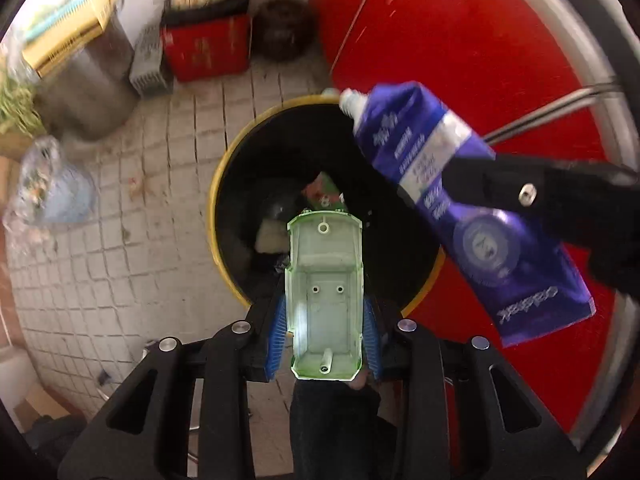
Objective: Collect trash
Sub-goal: 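Carry the purple tube and green-white part with both tools over the bin, then move both open tools back to the counter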
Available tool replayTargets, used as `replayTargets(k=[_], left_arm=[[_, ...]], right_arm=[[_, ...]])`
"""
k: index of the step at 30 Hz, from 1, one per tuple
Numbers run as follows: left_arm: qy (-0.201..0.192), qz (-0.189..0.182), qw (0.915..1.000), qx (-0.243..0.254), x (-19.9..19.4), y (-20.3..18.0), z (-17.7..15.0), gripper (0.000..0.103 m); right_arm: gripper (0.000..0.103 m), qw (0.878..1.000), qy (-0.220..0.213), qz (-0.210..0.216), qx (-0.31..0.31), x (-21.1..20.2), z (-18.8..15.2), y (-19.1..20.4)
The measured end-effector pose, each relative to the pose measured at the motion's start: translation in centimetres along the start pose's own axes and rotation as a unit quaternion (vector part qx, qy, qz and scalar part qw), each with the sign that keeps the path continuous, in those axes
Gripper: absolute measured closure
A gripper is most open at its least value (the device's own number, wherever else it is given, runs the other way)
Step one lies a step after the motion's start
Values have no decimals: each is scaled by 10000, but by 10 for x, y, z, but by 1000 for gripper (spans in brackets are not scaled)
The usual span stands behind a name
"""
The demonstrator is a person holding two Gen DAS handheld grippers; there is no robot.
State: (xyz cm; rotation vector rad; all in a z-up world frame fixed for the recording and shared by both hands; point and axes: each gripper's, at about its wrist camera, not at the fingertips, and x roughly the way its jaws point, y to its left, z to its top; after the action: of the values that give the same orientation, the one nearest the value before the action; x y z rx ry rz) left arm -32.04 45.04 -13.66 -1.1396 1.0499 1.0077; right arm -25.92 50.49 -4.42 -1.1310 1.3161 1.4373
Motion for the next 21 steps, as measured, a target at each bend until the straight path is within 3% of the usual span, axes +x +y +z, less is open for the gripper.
replayTargets(k=[7,9,10,11,12,14,16,18,21], left_arm=[[-19,-87,9999,-57,46,8,7,69],[-187,-81,9997,-160,42,8,9,41],[-321,-28,9992,-229,36,9,7,15],[-493,81,9984,-275,27,10,6,9],[-612,101,9976,-299,19,11,3,9],[-673,40,9967,-453,-2,15,-2,8],[-722,101,9950,-688,-29,19,-9,7],[-733,381,9930,-848,-65,15,-19,7],[-1048,595,9912,-555,-113,-10,-30,7]], right_arm=[[92,9985,266,23,478,60,-2,-42],[92,9983,158,21,556,59,1,-46],[92,9984,61,-7,557,51,1,-44],[81,9985,-33,-7,542,45,6,-44],[49,9987,-173,-7,488,33,7,-39],[15,9979,-547,74,349,2,7,-28],[14,9957,-894,187,171,-42,5,-16],[6,9924,-1198,252,79,-88,-4,-13],[7,9822,-1877,45,7,-174,-37,-29]])
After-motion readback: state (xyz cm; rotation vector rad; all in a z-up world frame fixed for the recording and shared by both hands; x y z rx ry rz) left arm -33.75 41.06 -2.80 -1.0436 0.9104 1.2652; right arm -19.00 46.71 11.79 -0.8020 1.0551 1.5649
